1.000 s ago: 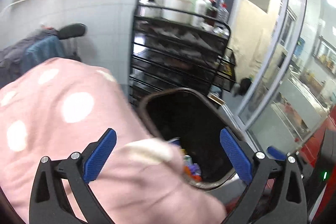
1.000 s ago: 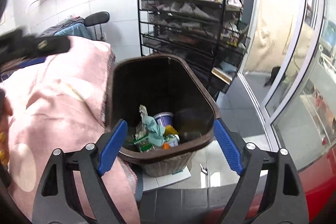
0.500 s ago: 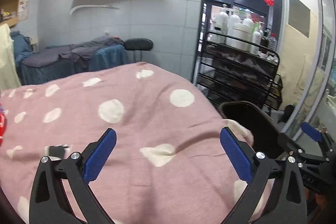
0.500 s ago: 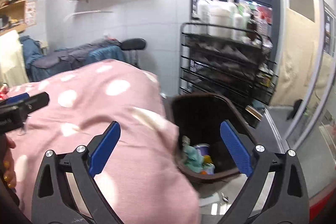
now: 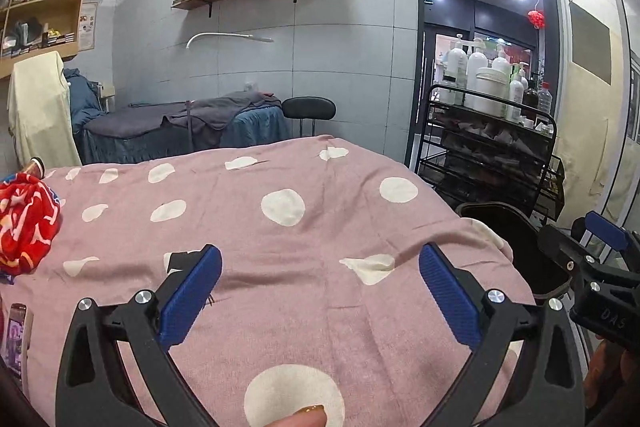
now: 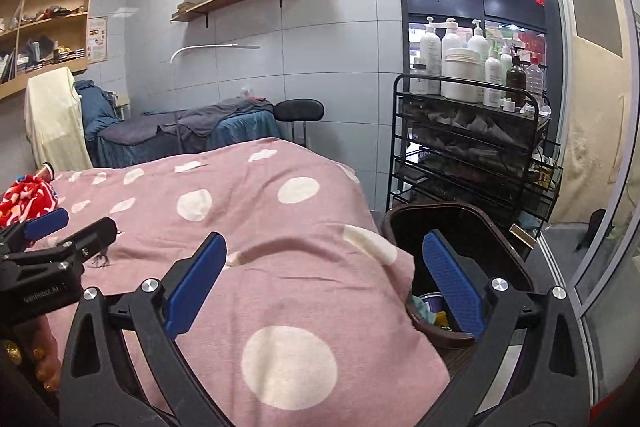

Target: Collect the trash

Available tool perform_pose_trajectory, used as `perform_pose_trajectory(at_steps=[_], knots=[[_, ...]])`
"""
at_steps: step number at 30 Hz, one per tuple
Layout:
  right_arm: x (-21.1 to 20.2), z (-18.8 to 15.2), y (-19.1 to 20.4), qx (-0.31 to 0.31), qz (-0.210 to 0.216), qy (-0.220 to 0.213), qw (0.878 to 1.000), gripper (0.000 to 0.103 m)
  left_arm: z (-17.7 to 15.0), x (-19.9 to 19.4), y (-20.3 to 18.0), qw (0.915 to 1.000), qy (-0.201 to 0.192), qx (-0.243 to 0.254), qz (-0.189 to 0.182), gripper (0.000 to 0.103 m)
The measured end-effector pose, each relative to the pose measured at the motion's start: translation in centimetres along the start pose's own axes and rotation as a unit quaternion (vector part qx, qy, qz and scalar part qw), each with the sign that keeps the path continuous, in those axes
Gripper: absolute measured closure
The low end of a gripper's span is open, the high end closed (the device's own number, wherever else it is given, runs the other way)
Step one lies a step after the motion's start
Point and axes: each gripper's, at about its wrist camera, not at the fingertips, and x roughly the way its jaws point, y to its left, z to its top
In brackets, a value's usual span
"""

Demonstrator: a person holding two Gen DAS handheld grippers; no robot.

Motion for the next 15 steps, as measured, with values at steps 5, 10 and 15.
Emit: perform_pose_trajectory(at_steps=[5, 10, 15], knots=[[-0.6, -0.3, 1.1, -0.013, 0.0, -0.01, 1.0, 0.006, -0.2, -0.3, 0.0, 1.0, -0.005, 0.0, 0.006, 0.005], [-0.8, -0.4, 1.3, -0.013, 0.001, -0.009, 1.0, 0.006, -0.3, -0.4, 0.1, 1.0, -0.006, -0.002, 0.007, 0.005], [-0.9, -0.4, 1.2, -0.012, -0.001, -0.008, 1.0, 0.006, -0.4, -0.6, 0.1, 0.9999, -0.008, -0.004, 0.007, 0.005]])
